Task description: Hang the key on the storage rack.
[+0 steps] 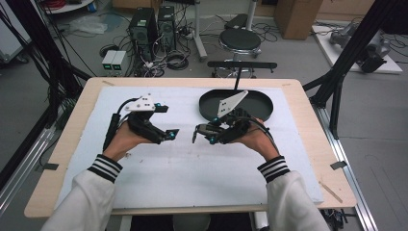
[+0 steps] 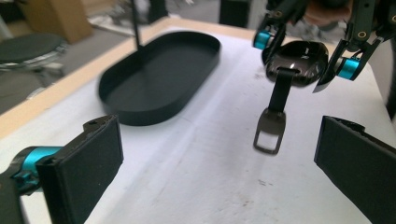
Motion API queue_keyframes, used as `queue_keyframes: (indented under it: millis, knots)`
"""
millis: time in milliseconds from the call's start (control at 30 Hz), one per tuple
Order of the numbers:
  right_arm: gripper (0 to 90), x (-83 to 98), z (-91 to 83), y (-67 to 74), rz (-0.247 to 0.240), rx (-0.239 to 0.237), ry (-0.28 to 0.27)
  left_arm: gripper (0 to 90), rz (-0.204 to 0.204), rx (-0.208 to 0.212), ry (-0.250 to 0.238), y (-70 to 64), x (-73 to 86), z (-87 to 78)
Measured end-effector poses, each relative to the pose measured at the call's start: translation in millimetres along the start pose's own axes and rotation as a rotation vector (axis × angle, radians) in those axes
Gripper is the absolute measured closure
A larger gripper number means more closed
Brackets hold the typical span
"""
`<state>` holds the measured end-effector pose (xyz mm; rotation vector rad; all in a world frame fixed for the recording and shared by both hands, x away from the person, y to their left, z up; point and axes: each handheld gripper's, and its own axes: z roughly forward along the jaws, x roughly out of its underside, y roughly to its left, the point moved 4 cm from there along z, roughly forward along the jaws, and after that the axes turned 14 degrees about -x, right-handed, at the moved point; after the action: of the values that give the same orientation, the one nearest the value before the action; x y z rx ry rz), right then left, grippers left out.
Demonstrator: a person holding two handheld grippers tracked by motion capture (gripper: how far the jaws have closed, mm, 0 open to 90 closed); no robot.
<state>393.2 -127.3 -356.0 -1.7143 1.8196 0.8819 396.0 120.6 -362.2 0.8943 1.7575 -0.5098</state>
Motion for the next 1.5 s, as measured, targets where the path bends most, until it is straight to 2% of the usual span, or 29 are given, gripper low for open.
queue_keyframes:
  millis: [33,100,133,200,233,333,367,467,567,600,667,700,733,767,800,833,867,900,967,1067,1100,1167,1200,1233,1300,1333,1400,1500]
  knots:
    - [48.3,0.0,0.0,0.0,0.000,0.000,0.000,1.7,-0.020,-0.017,-0.013,2.9,3.4,-5.9]
    - [48.3,2.5,-4.2,-1.5,0.011,0.014,-0.022,1.7,-0.025,-0.061,-0.046,6.0,7.9,-15.4]
    - [48.3,4.7,-8.6,-3.3,0.047,0.028,-0.046,1.7,-0.027,-0.079,-0.069,6.9,10.4,-21.3]
    - [48.3,5.8,-11.1,-4.6,0.053,0.040,-0.053,1.7,-0.046,-0.106,-0.114,7.2,17.0,-34.0]
    - [48.3,8.6,-17.4,-6.6,0.064,0.058,-0.084,1.7,-0.042,-0.132,-0.127,6.9,23.4,-42.6]
    - [48.3,11.5,-22.0,-8.2,0.088,0.070,-0.111,1.7,-0.038,-0.156,-0.145,6.8,31.0,-51.6]
    - [48.3,15.9,-26.9,-11.0,0.121,0.087,-0.128,1.7,-0.053,-0.173,-0.151,7.9,37.3,-59.9]
    - [48.3,21.4,-33.7,-14.6,0.170,0.124,-0.154,1.7,-0.060,-0.184,-0.175,7.5,42.8,-67.3]
    - [48.3,25.7,-43.4,-17.4,0.210,0.170,-0.199,1.7,-0.055,-0.223,-0.185,5.4,57.0,-78.9]
    - [48.3,26.7,-47.6,-18.4,0.211,0.196,-0.209,1.7,-0.055,-0.223,-0.185,5.4,57.0,-78.9]
    - [48.3,28.7,-57.2,-19.9,0.227,0.250,-0.245,1.7,-0.066,-0.250,-0.214,2.7,70.5,-88.4]
    - [48.3,28.7,-57.2,-19.9,0.227,0.250,-0.245,1.7,-0.066,-0.250,-0.214,2.7,70.5,-88.4]
    - [48.3,31.9,-67.7,-21.8,0.257,0.304,-0.283,1.7,-0.093,-0.268,-0.238,1.0,81.0,-94.0]
    - [48.3,31.9,-67.7,-21.8,0.257,0.304,-0.283,1.7,-0.093,-0.268,-0.238,1.0,81.0,-94.0]
    - [48.3,36.4,-77.4,-25.4,0.284,0.357,-0.314,1.7,-0.110,-0.287,-0.249,-0.6,91.6,-98.1]
    - [48.3,38.7,-81.9,-27.5,0.292,0.382,-0.322,1.7,-0.110,-0.287,-0.249,-0.6,91.6,-98.1]
    - [48.3,38.7,-81.9,-27.5,0.292,0.382,-0.322,1.7,-0.117,-0.297,-0.247,-1.6,96.7,-99.7]
    - [48.3,41.3,-85.9,-29.8,0.297,0.405,-0.331,1.7,-0.119,-0.309,-0.247,-2.1,101.1,-100.8]
    - [48.3,46.3,-93.0,-34.1,0.330,0.452,-0.341,1.7,-0.135,-0.316,-0.247,-2.6,109.2,-102.4]
    - [48.3,51.9,-102.0,-40.6,0.370,0.494,-0.355,1.7,-0.156,-0.324,-0.255,-2.3,116.4,-103.0]
    - [48.3,52.5,-103.7,-41.8,0.379,0.497,-0.361,1.7,-0.167,-0.329,-0.271,-2.3,120.6,-103.0]
    - [48.3,52.8,-105.3,-43.2,0.380,0.509,-0.360,1.7,-0.169,-0.331,-0.276,-2.2,122.5,-102.8]
    - [48.3,52.1,-108.6,-45.9,0.384,0.536,-0.363,1.7,-0.165,-0.332,-0.276,-2.1,124.5,-102.2]
    - [48.3,52.1,-108.6,-45.9,0.384,0.536,-0.363,1.7,-0.161,-0.336,-0.279,-1.7,125.7,-102.5]
    - [48.3,50.5,-113.3,-48.9,0.398,0.571,-0.373,1.7,-0.161,-0.337,-0.295,-1.0,127.4,-103.4]
    - [48.3,50.5,-113.3,-48.9,0.398,0.571,-0.373,1.7,-0.163,-0.339,-0.294,-0.3,128.7,-103.4]
    - [48.3,50.7,-118.5,-52.9,0.403,0.621,-0.383,1.7,-0.175,-0.341,-0.293,2.0,133.9,-103.5]
    - [48.3,53.6,-122.6,-56.5,0.423,0.657,-0.396,1.7,-0.178,-0.353,-0.292,3.1,137.1,-103.0]
